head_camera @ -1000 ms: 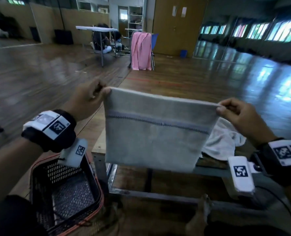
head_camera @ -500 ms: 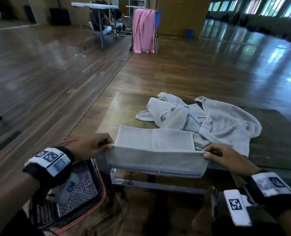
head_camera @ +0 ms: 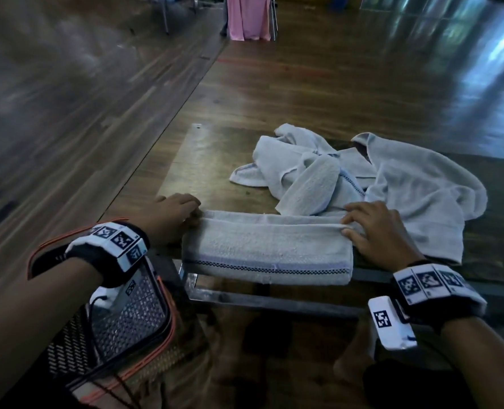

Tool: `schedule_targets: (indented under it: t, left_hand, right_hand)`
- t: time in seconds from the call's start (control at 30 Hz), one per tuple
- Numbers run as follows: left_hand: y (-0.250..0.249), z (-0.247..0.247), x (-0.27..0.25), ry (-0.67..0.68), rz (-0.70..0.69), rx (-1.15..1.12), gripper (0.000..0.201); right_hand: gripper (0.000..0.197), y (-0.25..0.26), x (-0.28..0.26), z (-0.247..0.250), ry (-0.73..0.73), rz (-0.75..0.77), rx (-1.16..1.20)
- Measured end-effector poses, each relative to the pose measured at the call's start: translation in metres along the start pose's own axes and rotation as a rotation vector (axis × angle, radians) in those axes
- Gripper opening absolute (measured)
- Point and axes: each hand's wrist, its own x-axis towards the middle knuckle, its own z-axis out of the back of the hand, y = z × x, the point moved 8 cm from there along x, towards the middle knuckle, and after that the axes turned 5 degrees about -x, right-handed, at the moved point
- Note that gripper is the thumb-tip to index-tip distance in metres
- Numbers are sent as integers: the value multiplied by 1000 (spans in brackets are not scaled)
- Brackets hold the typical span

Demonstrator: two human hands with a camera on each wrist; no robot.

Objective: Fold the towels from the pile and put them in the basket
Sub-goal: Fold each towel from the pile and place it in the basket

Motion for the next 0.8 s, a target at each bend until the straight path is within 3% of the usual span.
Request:
schedule_targets:
  t: [0.2, 0.37, 0.5, 0.57, 0.63, 0.73, 0.8]
  left_hand:
    - [-9, 9, 1, 31, 1, -85, 24]
    - [-13, 34, -13, -101, 3, -261, 14]
    - [-17, 48, -41, -91, -28, -374, 8]
    - [-19, 46, -56, -49, 4, -449, 19]
    - [-26, 35, -69, 40, 9, -421, 29]
    - [-40, 20, -80, 195, -54, -266, 25]
    - [-45, 27, -83, 198, -50, -238, 22]
  right_hand:
    - [15, 1, 7, -8, 74, -14, 14]
    - [10, 1, -2, 7, 50, -12, 218]
    - [30, -4, -32, 16, 79, -62, 457]
    - [35, 0, -51, 10, 159, -81, 476]
    - [27, 9, -67, 4, 213, -60, 427]
    - [15, 20, -80, 0, 258, -29, 405]
    - [15, 21, -77, 11, 194, -27, 410]
